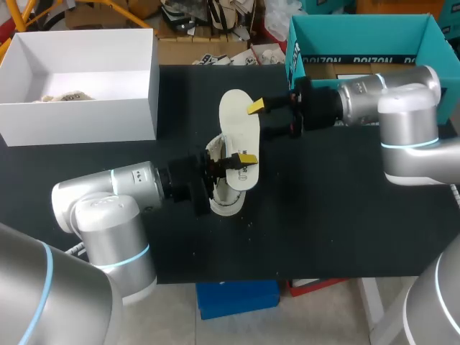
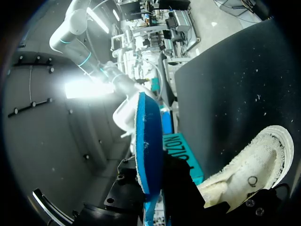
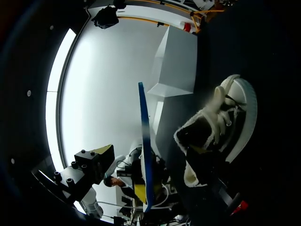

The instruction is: Take the shoe out of the shoebox, open the shoe tongue, remove and reinsert the insole, then place the shoe into the shoebox

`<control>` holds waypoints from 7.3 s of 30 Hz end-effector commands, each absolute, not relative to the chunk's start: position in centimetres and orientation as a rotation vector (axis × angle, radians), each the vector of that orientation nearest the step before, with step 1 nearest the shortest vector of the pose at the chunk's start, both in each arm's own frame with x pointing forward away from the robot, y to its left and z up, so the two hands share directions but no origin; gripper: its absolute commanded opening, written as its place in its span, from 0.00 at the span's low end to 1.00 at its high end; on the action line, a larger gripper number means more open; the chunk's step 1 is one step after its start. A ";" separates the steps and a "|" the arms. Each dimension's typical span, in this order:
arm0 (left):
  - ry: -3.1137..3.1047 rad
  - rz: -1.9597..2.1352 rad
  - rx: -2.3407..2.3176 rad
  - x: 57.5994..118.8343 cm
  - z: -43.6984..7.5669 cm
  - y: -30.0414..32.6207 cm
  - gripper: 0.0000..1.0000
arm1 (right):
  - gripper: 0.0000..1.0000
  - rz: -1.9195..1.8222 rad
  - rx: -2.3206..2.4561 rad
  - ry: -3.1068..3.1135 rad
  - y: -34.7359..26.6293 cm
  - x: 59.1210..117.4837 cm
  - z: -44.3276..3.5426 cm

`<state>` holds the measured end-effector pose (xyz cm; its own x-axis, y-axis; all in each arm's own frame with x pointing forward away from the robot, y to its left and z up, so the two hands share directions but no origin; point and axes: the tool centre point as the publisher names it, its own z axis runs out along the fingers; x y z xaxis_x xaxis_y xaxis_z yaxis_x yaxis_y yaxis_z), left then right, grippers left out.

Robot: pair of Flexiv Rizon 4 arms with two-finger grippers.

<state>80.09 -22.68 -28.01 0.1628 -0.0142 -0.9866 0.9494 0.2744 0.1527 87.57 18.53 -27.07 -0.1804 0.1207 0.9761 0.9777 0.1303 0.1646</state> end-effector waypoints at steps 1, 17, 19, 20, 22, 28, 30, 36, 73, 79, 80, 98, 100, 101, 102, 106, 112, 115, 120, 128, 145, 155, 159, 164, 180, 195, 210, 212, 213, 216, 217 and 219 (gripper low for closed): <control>1.187 -0.904 1.054 80.0 -28.0 -22.8 0.00 | 1.00 -1.171 -1.120 -1.491 19.4 88.0 -27.4; 1.187 -0.904 1.054 80.0 -28.0 -22.8 0.00 | 0.00 -1.156 -1.119 -1.500 19.6 88.3 -27.5; 1.187 -0.904 1.054 80.0 -28.0 -22.8 0.00 | 0.00 -1.156 -1.119 -1.500 19.6 88.3 -27.5; 1.187 -0.904 1.054 80.0 -28.0 -22.8 0.00 | 0.00 -1.156 -1.119 -1.500 19.6 88.3 -27.5; 1.238 -0.864 1.075 80.0 -27.8 -22.7 1.00 | 0.00 -1.156 -1.119 -1.500 19.6 88.3 -27.5; 1.342 -0.750 1.221 79.8 -26.9 -20.6 1.00 | 0.00 -1.156 -1.119 -1.500 19.6 88.3 -27.5; 1.355 -0.727 1.298 79.6 -26.4 -19.4 1.00 | 0.00 -1.156 -1.119 -1.500 19.6 88.3 -27.5; 1.425 -0.536 1.518 79.5 -25.5 -15.5 1.00 | 0.00 -1.156 -1.119 -1.500 19.6 88.3 -27.5; 1.725 0.227 2.257 81.0 -22.2 -19.4 1.00 | 0.00 -1.156 -1.119 -1.500 19.6 88.3 -27.5; 1.988 0.387 2.235 81.8 -22.0 -20.0 1.00 | 0.00 -1.156 -1.119 -1.500 19.6 88.3 -27.5; 2.021 0.414 2.245 81.7 -22.0 -20.1 1.00 | 0.00 -1.156 -1.119 -1.500 19.6 88.3 -27.5; 2.033 0.420 2.281 81.3 -21.7 -20.6 1.00 | 0.00 -1.156 -1.119 -1.500 19.6 88.3 -27.5; 2.034 0.425 2.277 81.1 -21.6 -20.7 1.00 | 0.00 -1.156 -1.119 -1.500 19.6 88.3 -27.5; 2.036 0.419 2.275 81.0 -21.5 -20.8 1.00 | 0.00 -1.156 -1.119 -1.500 19.6 88.3 -27.5; 2.029 0.413 2.277 80.8 -21.5 -20.8 1.00 | 0.00 -1.156 -1.119 -1.500 19.6 88.3 -27.5; 2.035 0.401 2.267 80.1 -21.7 -20.7 1.00 | 0.00 -1.156 -1.119 -1.500 19.6 88.3 -27.5; 2.052 0.299 2.228 79.0 -22.0 -20.3 1.00 | 0.00 -1.156 -1.119 -1.500 19.6 88.3 -27.5; 2.049 0.260 2.190 78.3 -22.2 -20.0 1.00 | 0.00 -1.156 -1.119 -1.500 19.6 88.3 -27.5; 2.049 0.190 2.142 77.4 -22.5 -19.4 1.00 | 0.00 -1.156 -1.119 -1.500 19.6 88.3 -27.5; 2.061 0.149 2.099 76.4 -23.1 -19.1 1.00 | 0.00 -1.156 -1.119 -1.500 19.6 88.3 -27.5; 2.153 0.208 2.064 78.4 -24.7 -20.6 1.00 | 0.00 -1.156 -1.119 -1.500 19.6 88.3 -27.5; 2.177 0.225 2.029 83.1 -24.2 -21.0 1.00 | 0.00 -1.156 -1.119 -1.500 19.6 88.3 -27.5; 2.183 0.225 2.022 84.9 -23.7 -21.1 1.00 | 0.00 -1.156 -1.119 -1.500 19.6 88.3 -27.5; 2.180 0.225 2.002 87.7 -23.0 -21.1 1.00 | 0.00 -1.156 -1.119 -1.500 19.6 88.3 -27.5; 2.193 0.237 1.949 95.1 -21.8 -20.4 1.00 | 0.00 -1.156 -1.119 -1.500 19.6 88.3 -27.5; 2.216 0.240 1.916 95.5 -21.8 -19.7 1.00 | 0.00 -1.156 -1.119 -1.500 19.6 88.3 -27.5; 2.192 0.246 1.971 88.5 -22.4 -18.8 1.00 | 0.00 -1.156 -1.119 -1.500 19.6 88.3 -27.5; 2.192 0.251 1.977 87.5 -22.6 -18.7 1.00 | 0.00 -1.156 -1.119 -1.500 19.6 88.3 -27.5; 2.193 0.251 1.980 87.0 -22.7 -18.6 1.00 | 0.00 -1.156 -1.119 -1.500 19.6 88.3 -27.5; 2.186 0.257 1.995 85.4 -23.0 -18.4 1.00 | 0.00 -1.156 -1.119 -1.500 19.6 88.3 -27.5; 2.178 0.261 2.008 85.0 -23.1 -18.4 1.00 | 0.00 -1.156 -1.119 -1.500 19.6 88.3 -27.5; 2.151 0.274 2.024 84.1 -23.2 -18.3 1.00 | 0.00 -1.156 -1.119 -1.500 19.6 88.3 -27.5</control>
<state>85.23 -18.86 -23.16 -0.0675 0.9977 0.0056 0.9743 0.0647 0.2156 88.28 19.54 -27.44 -0.1784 0.1242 0.9761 0.9760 0.1485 0.1595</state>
